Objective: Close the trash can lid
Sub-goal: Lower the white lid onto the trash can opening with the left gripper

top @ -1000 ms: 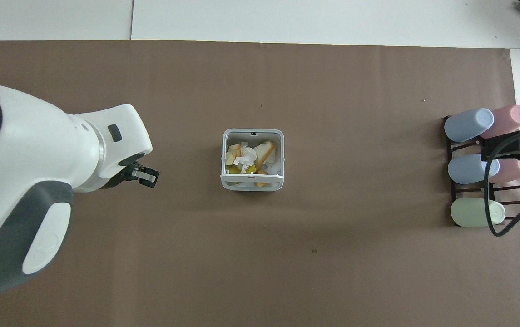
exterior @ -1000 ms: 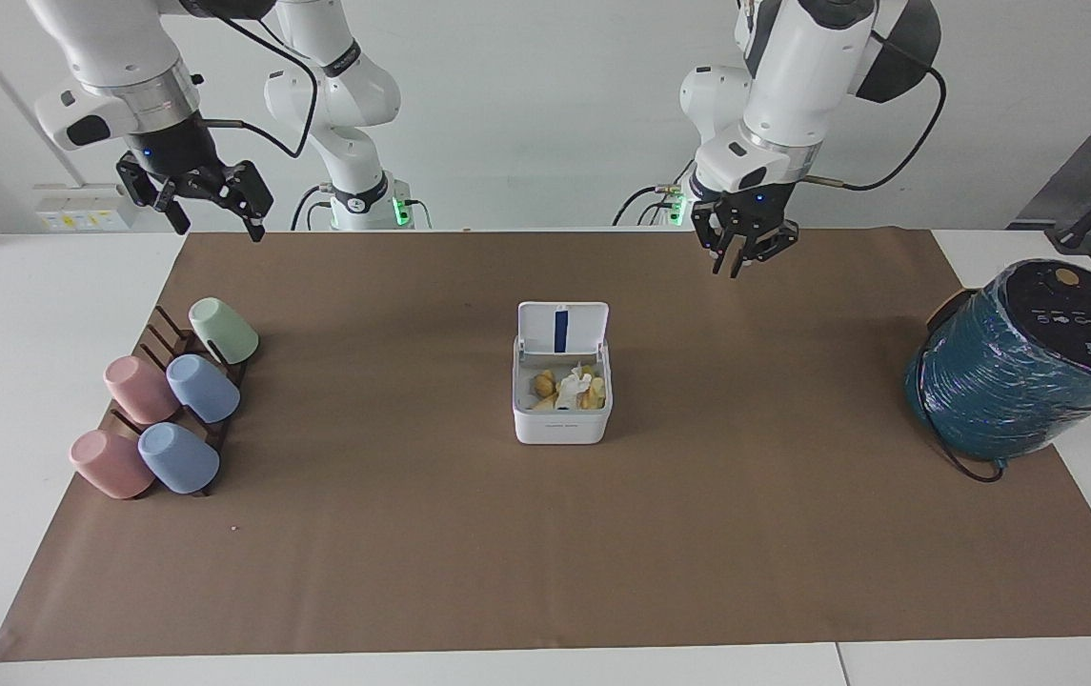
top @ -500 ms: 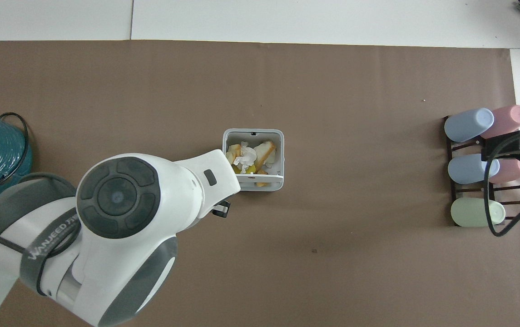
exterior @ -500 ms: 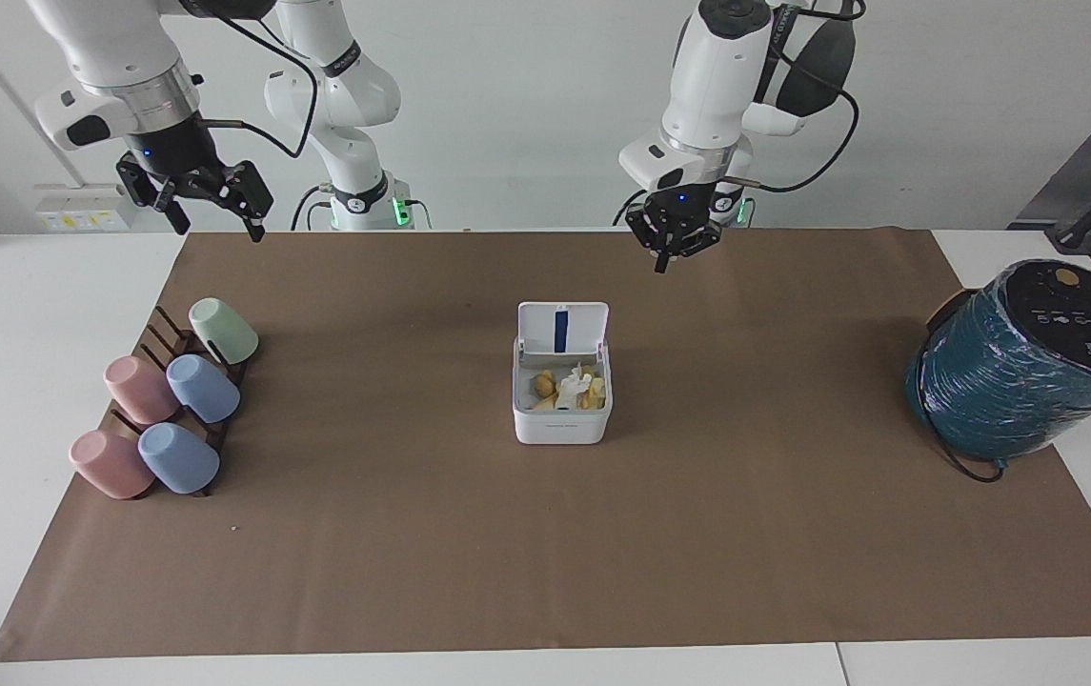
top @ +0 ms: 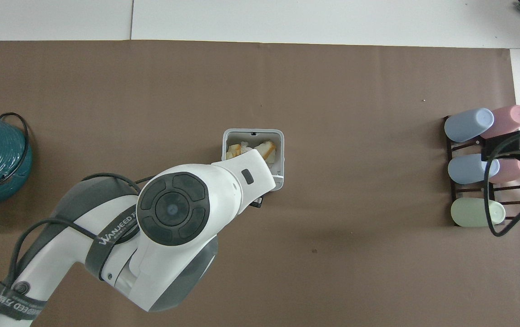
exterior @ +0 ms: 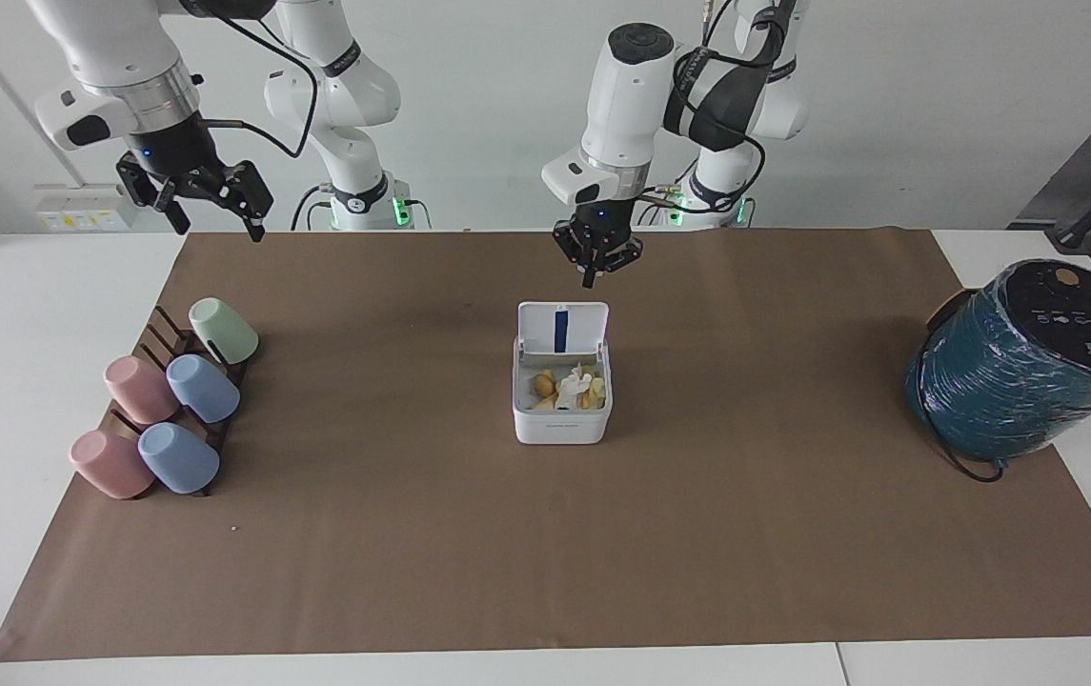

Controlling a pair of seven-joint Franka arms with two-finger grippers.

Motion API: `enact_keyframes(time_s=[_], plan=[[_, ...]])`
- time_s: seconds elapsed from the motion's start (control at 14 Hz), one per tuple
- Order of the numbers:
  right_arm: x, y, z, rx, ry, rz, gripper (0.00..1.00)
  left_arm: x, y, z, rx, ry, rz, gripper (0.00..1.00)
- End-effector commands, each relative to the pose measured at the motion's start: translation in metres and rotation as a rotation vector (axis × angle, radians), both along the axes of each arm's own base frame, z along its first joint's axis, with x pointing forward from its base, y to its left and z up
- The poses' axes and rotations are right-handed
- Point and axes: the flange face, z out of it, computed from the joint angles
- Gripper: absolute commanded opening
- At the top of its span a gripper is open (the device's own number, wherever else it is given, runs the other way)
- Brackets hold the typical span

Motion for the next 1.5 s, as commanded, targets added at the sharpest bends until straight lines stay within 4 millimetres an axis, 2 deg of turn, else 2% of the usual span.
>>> enact_keyframes(time_s=[0.0,0.36,0.64,0.79,0.93,1.43], plan=[[-0.006,0.000,0.003,0.020,0.008,0.015,1.00,0.006,-0.008,-0.005,-0.027,-0.043,0.005,0.00],[-0.006,0.000,0.003,0.020,0.008,0.015,1.00,0.021,-0.014,-0.010,-0.067,-0.086,0.014,0.00],[-0.006,0.000,0.003,0.020,0.008,0.015,1.00,0.033,-0.014,-0.023,-0.090,-0.114,0.027,0.00],[-0.006,0.000,0.003,0.020,0.008,0.015,1.00,0.046,-0.006,-0.031,-0.110,-0.140,0.051,0.00],[-0.006,0.000,0.003,0.020,0.008,0.016,1.00,0.051,-0.005,-0.035,-0.119,-0.152,0.058,0.00],[-0.006,0.000,0.003,0.020,0.008,0.016,1.00,0.078,-0.008,-0.082,-0.146,-0.178,0.089,0.00]])
